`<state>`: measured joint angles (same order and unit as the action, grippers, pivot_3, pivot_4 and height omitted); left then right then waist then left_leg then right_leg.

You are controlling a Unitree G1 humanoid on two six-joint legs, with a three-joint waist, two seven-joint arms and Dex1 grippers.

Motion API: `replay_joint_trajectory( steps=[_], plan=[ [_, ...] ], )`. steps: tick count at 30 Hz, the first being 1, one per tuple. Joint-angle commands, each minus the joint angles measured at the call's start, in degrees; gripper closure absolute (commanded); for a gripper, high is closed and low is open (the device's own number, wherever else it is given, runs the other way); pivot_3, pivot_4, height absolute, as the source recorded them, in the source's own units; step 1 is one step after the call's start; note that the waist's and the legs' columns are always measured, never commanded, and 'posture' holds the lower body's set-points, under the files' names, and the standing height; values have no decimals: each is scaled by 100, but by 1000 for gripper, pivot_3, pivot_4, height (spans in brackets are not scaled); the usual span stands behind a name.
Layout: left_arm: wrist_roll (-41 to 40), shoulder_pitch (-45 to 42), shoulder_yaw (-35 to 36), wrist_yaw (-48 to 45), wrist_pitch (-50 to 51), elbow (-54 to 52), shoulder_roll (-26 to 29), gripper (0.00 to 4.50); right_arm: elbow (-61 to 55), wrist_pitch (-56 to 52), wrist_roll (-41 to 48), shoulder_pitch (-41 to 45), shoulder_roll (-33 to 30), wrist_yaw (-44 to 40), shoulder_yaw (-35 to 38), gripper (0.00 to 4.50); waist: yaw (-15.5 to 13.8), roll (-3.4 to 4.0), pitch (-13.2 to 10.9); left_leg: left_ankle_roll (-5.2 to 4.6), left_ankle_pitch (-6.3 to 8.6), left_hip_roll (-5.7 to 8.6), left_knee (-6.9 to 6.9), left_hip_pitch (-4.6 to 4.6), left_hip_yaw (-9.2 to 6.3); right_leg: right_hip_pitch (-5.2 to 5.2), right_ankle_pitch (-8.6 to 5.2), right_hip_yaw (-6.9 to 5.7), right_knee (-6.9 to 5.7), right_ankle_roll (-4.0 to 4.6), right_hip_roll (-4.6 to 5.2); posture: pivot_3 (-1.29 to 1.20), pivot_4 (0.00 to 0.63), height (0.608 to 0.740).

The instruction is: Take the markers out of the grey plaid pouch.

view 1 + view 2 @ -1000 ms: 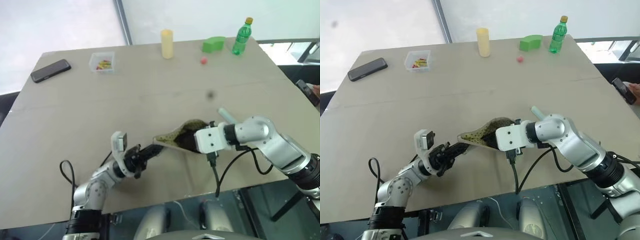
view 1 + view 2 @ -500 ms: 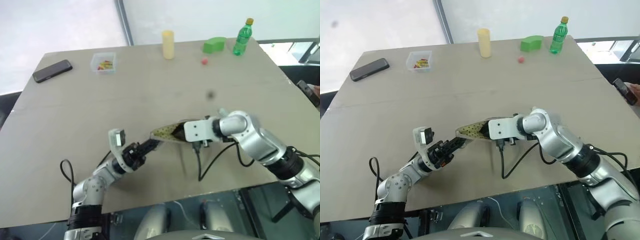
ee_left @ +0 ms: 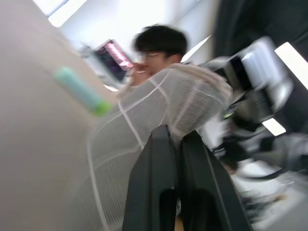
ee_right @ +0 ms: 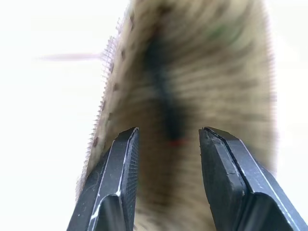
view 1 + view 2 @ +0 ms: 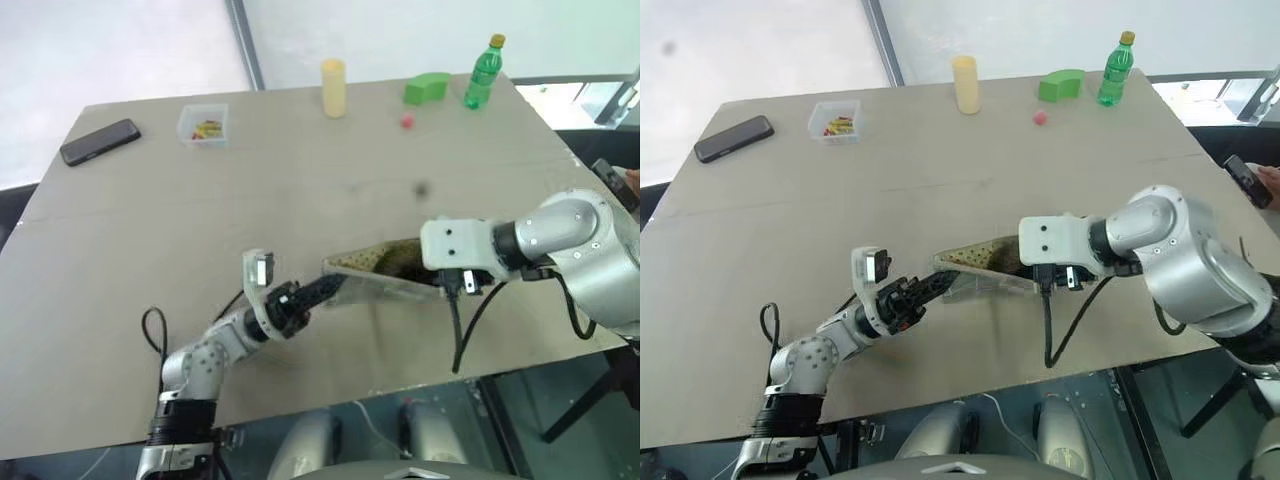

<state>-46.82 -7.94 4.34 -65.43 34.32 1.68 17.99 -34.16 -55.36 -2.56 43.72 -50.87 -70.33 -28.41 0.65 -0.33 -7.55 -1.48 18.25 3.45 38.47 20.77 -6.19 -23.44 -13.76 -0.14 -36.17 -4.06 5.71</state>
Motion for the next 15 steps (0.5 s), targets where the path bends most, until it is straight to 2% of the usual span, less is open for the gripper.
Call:
replay_joint_trajectory(
  steps=[1,9,15],
  plan=[
    [289,29,-41,-142,-366,247,24,4500,289,160,-235,-101,291,470,-367,2484,-5,1,0,0,0,2,0,-1,-1,0,0,-1,-1,0,3,0,150,740],
    [148,250,-32,18,-169,-243,-2,4500,886,513,-435,-115,894,899,-790,2484,23,2,2,0,0,1,3,-6,-1,-3,0,2,-11,0,0,0,150,740],
    [173,240,21,261,-236,-350,-63,4500,1246,1156,-572,-215,1316,1118,-1020,2484,24,0,3,0,0,3,4,-5,-2,-4,0,1,-9,0,1,0,150,740]
  ],
)
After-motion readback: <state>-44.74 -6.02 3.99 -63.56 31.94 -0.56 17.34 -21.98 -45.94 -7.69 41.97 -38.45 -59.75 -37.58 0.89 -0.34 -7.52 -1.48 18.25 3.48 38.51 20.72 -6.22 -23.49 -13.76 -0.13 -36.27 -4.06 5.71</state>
